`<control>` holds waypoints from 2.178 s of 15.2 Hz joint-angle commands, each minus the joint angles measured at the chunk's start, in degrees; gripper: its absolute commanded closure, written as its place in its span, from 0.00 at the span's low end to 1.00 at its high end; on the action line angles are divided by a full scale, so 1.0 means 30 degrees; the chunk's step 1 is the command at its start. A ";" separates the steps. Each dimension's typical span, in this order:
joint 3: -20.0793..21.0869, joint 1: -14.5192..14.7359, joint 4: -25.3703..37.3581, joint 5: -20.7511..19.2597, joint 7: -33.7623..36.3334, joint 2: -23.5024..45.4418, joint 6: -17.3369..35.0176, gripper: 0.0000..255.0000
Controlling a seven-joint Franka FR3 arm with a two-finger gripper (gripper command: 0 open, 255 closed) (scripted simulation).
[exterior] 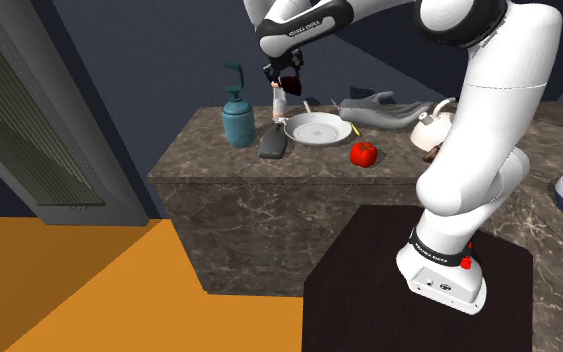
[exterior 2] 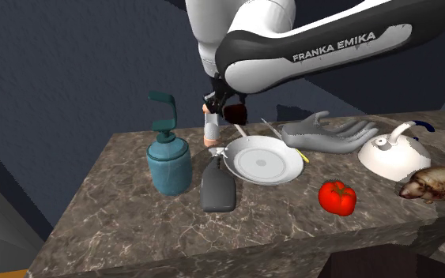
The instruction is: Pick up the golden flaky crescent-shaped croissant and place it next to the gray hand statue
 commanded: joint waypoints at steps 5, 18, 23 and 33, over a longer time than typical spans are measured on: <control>-0.1054 -0.1582 0.0417 0.0209 -0.2303 0.0439 0.1460 1.00; -0.2773 -0.4615 0.4329 0.1005 -0.7323 0.3560 0.3234 1.00; -0.3037 -0.5117 0.4879 0.1016 -0.7875 0.4479 0.3920 1.00; -0.3325 -0.5121 0.3083 0.0237 -0.6629 0.4900 0.5905 1.00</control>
